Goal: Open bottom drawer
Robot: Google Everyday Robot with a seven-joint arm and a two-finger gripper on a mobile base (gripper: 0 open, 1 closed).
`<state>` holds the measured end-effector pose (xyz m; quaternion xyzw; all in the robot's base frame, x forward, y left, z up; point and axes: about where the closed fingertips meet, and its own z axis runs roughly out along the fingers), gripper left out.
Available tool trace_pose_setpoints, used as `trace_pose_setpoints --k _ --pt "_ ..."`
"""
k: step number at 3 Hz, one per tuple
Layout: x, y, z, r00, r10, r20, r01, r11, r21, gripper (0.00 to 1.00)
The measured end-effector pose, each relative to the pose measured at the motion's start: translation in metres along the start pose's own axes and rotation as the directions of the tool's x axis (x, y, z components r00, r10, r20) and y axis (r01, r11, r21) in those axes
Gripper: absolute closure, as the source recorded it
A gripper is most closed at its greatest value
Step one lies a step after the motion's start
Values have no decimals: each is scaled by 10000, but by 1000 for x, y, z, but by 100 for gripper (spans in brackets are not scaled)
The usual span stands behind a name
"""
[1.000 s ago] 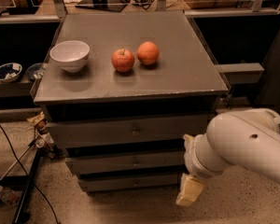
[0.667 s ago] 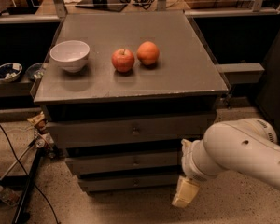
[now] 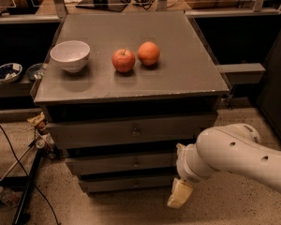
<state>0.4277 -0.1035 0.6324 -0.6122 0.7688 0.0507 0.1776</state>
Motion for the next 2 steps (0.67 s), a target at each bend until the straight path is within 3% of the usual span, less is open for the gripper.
trace_pose_setpoints --k 1,2 --pt "0 3 -1 9998 -111 151 111 9999 14 0" --pt "0 10 19 9978 -203 630 205 9998 -20 0"
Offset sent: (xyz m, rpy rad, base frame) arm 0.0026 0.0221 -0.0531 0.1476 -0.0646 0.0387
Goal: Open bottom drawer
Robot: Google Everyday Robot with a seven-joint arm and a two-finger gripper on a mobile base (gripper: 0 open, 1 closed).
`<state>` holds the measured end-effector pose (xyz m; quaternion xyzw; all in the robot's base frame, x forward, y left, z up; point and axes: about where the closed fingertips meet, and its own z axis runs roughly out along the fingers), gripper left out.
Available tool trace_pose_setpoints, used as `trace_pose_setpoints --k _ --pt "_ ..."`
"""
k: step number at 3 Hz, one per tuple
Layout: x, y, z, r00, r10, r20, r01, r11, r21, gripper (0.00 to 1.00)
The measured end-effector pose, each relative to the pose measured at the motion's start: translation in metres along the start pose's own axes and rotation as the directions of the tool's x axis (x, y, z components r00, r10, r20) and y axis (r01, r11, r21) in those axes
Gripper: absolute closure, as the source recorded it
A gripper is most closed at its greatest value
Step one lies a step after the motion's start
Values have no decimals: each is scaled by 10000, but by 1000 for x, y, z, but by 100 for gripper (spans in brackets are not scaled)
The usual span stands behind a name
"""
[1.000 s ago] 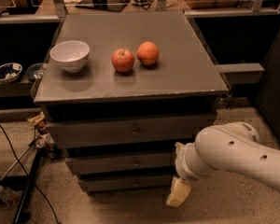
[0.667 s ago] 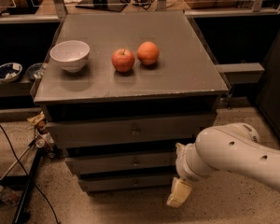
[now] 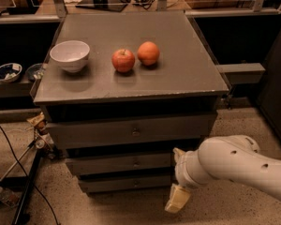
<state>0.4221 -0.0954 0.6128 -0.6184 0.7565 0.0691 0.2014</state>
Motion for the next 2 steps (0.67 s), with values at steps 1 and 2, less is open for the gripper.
trace_pose_setpoints --k 1,2 --pt "-4 -2 31 9980 -298 551 298 9996 4 0" --pt "-3 -1 31 9981 -268 559 268 9996 4 0"
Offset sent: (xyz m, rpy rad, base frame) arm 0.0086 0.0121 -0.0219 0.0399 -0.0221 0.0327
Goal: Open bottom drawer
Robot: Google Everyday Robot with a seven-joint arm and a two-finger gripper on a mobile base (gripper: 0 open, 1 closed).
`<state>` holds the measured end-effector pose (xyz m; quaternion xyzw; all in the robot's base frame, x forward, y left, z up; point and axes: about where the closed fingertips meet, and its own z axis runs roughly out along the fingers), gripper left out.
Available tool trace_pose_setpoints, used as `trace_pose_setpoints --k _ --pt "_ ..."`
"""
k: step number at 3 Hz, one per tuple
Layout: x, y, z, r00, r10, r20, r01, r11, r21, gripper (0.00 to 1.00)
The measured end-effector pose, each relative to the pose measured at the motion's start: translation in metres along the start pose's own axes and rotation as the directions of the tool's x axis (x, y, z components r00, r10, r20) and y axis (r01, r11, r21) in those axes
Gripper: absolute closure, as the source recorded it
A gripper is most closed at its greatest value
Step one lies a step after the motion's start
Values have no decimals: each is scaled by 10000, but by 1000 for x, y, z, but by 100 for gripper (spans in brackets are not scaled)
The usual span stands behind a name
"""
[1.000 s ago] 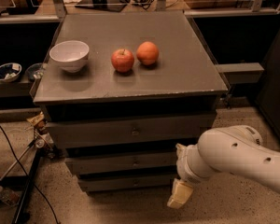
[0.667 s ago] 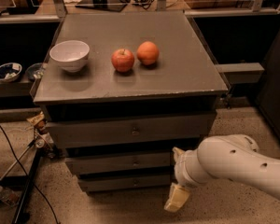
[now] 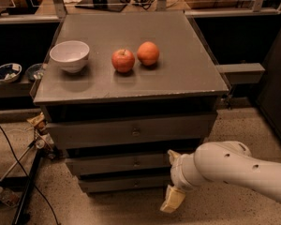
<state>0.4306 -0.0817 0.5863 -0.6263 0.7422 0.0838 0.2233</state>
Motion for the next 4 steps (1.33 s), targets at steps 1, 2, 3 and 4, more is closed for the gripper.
trace_pose_setpoints --k 1,2,3,4 --pt "4 6 23 9997 175 150 -174 9998 -106 0" --pt "3 13 84 9960 519 724 -490 9980 -410 0" --pt "4 16 91 9949 600 809 -570 9976 -391 0" --pt "18 27 124 9926 940 769 -898 9944 -557 0"
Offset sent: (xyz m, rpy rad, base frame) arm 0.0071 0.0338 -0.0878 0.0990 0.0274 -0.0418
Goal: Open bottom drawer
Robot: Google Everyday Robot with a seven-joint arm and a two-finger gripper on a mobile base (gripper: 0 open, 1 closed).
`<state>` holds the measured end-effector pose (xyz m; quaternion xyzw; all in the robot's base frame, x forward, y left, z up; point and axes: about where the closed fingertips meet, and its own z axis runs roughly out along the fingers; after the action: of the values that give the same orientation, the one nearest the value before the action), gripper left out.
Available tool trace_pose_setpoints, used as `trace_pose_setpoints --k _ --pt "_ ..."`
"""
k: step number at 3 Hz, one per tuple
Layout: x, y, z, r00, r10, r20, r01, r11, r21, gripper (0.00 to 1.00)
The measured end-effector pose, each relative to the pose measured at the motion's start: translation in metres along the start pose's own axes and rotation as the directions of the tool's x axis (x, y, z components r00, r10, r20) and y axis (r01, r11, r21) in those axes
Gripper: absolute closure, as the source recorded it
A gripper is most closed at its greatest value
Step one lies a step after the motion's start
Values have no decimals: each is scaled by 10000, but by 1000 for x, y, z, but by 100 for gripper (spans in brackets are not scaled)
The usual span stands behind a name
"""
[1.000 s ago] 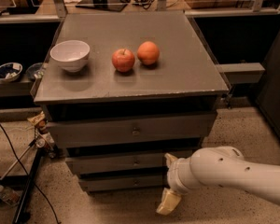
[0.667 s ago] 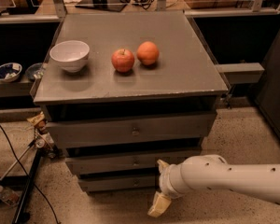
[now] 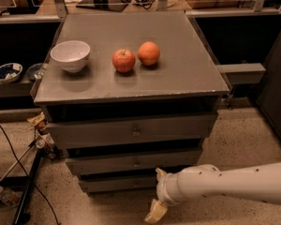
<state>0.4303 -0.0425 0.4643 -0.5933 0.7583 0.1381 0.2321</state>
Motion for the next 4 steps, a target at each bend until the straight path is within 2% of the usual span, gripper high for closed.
trace_pose_setpoints --k 2,4 --pt "42 3 68 9980 558 -289 -574 9968 -564 0" --pt "55 -10 85 9959 880 -216 -886 9956 -300 0"
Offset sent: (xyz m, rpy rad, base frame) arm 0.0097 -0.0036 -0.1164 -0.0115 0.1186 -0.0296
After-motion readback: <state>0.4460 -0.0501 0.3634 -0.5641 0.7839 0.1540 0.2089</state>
